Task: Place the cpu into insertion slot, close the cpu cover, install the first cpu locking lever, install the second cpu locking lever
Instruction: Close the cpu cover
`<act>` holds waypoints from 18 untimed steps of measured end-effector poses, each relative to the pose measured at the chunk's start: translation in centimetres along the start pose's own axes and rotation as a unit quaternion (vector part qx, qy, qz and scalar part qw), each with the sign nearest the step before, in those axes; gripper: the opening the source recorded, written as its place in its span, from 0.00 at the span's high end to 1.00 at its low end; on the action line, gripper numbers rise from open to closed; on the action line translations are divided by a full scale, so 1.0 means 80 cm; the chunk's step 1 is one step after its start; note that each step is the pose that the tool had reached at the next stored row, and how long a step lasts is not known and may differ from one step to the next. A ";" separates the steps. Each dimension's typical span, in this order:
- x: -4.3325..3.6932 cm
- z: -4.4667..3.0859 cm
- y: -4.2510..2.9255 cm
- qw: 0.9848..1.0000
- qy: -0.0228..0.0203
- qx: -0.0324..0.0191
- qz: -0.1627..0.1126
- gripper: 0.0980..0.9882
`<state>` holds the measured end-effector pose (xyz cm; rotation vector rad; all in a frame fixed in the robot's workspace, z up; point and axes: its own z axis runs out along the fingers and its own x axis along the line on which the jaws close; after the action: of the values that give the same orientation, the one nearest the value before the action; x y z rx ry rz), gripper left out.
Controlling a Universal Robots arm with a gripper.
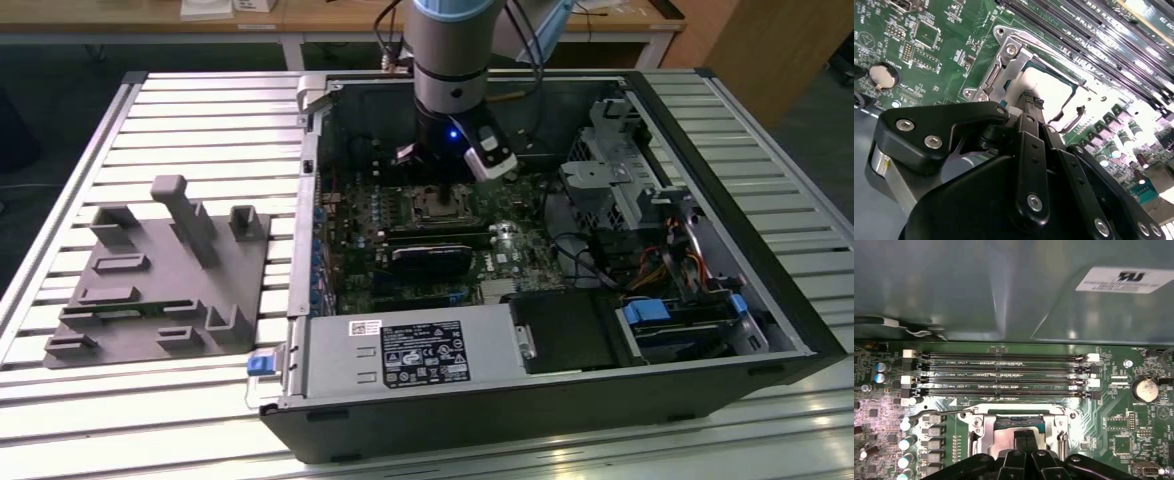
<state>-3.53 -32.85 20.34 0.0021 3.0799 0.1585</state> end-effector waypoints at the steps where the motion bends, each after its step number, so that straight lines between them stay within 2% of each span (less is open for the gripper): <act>1: 0.000 -0.0020 0.0001 1.000 0.000 0.000 0.000 0.99; 6: 0.003 -0.0035 0.0002 1.000 0.000 0.000 0.000 0.99; 18: 0.039 -0.0005 -0.0055 1.000 -0.002 -0.002 0.000 0.99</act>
<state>-6.63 -33.28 20.16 0.0017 3.0755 0.1657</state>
